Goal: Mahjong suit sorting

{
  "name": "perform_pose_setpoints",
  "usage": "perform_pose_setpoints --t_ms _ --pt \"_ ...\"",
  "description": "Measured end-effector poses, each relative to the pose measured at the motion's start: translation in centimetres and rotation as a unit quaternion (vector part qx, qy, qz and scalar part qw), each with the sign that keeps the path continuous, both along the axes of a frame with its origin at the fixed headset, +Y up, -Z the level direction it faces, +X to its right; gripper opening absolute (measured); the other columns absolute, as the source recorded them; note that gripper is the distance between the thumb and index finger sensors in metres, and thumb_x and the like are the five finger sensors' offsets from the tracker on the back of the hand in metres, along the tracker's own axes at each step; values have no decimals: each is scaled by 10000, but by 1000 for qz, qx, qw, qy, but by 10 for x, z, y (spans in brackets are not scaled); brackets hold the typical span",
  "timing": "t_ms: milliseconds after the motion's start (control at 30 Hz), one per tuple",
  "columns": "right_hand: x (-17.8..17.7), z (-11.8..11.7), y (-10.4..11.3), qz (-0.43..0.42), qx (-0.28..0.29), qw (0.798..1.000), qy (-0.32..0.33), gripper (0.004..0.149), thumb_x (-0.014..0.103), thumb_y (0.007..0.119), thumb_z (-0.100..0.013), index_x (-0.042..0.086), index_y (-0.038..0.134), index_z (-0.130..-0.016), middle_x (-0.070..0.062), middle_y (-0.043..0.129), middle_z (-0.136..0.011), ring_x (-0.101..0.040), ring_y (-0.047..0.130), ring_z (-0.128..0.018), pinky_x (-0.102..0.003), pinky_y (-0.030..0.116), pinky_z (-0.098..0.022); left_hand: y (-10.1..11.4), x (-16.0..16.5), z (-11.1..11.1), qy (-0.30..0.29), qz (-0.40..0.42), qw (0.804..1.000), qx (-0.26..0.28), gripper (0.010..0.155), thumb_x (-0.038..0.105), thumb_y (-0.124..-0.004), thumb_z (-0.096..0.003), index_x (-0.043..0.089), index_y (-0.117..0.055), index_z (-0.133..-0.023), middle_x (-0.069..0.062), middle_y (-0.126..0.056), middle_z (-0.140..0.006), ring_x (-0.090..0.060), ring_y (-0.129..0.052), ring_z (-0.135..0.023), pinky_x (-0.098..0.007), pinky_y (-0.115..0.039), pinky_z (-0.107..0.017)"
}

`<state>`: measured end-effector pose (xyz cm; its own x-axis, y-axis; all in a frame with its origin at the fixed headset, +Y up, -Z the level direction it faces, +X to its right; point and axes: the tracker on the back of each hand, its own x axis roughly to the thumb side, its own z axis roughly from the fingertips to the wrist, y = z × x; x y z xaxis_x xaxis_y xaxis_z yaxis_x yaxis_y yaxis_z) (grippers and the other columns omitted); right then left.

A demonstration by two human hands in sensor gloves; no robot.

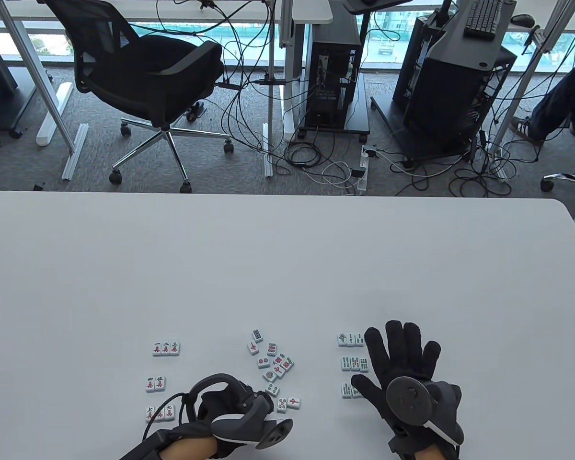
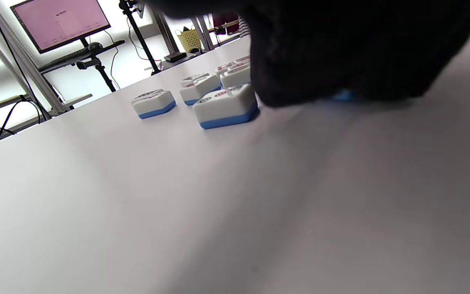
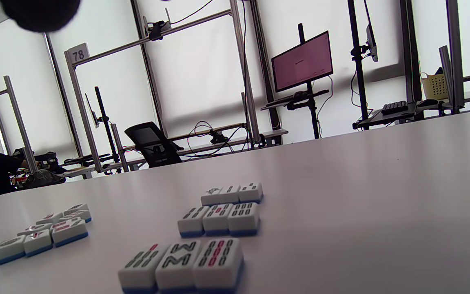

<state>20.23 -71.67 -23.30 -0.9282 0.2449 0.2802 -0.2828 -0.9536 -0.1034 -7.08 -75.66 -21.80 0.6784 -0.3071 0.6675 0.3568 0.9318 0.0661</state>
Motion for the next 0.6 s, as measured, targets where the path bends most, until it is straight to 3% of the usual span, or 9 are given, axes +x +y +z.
perform_pose_setpoints --t_ms 100,233,333,600 --pt "0 0 0 -2 2 1000 0 813 650 582 -469 347 170 -1101 -132 97 -1182 -439 27 -1041 -732 114 -691 21 -18 -10 29 35 999 -9 596 535 -897 -279 199 -875 -770 175 -991 -273 -59 -910 -13 -304 -834 -115" --pt "1 0 0 -4 2 1000 -1 813 650 582 -469 348 169 -1100 -130 95 -1183 -438 25 -1042 -731 114 -692 55 -57 -27 89 44 995 21 593 531 -900 -276 207 -875 -772 174 -992 -277 -60 -912 -18 -305 -836 -119" --pt "1 0 0 -4 2 1000 -1 812 650 582 -469 349 169 -1100 -129 95 -1183 -439 25 -1042 -731 113 -692 64 -89 -38 144 49 988 24 592 526 -904 -273 208 -877 -772 170 -993 -279 -63 -912 -21 -308 -833 -133" --pt "0 0 0 2 1 1000 -2 812 651 581 -468 347 169 -1100 -132 99 -1181 -440 29 -1041 -732 118 -691 26 -144 -50 234 36 972 -11 590 524 -909 -267 210 -881 -766 165 -993 -273 -63 -907 -14 -309 -834 -117"
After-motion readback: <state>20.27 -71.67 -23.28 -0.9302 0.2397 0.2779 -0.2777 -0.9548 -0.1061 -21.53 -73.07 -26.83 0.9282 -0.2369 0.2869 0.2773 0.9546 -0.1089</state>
